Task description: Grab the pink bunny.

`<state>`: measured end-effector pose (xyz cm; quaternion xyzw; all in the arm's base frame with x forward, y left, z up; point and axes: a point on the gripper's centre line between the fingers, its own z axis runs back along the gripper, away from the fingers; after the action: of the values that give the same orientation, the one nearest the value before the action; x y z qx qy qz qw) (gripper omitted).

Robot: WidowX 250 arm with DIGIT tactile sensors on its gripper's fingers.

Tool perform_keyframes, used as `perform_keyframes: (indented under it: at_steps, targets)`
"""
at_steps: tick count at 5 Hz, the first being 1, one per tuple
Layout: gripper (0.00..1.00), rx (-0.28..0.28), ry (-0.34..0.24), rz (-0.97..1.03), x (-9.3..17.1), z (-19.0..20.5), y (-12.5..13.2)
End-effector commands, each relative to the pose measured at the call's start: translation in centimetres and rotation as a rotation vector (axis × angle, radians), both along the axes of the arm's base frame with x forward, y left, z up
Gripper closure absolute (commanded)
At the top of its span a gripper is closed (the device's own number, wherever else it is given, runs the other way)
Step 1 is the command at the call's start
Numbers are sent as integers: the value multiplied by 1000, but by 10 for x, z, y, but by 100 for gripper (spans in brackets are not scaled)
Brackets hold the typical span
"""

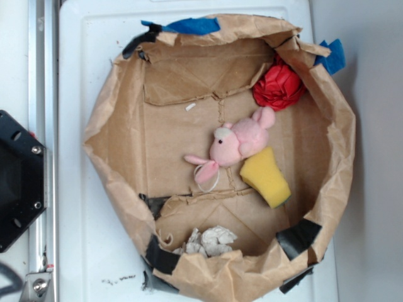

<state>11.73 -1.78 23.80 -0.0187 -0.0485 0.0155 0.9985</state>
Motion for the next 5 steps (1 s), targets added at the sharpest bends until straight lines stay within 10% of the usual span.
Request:
perform_keyframes:
  at_steps: [1,5]
  targets:
    - [0,0,0,0,0,0,0]
    - [0,17,-115,32,104,-37,-12]
